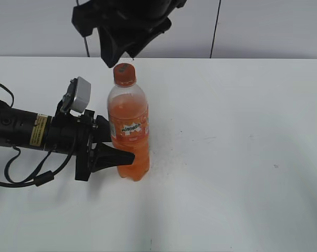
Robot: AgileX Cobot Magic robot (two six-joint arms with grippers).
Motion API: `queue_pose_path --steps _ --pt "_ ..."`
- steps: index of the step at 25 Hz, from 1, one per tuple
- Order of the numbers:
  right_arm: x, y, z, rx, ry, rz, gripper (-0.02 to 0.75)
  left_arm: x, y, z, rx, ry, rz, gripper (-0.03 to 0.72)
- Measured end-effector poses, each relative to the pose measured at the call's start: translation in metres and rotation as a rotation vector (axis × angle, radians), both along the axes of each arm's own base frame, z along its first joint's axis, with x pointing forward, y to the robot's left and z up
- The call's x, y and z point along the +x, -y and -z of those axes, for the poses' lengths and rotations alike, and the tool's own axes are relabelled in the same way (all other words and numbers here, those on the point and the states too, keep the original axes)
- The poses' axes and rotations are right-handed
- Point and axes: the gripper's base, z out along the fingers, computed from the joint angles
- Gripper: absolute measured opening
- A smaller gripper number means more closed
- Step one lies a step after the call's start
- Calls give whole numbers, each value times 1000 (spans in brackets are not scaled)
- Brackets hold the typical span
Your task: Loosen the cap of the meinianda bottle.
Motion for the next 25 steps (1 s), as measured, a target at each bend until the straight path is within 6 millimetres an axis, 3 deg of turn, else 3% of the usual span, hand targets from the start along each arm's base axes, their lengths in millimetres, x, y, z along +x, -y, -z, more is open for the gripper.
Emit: queue_pose_path --steps 25 --pt "0 -1 20 -46 -48 1 343 0 0 0 3 1 4 394"
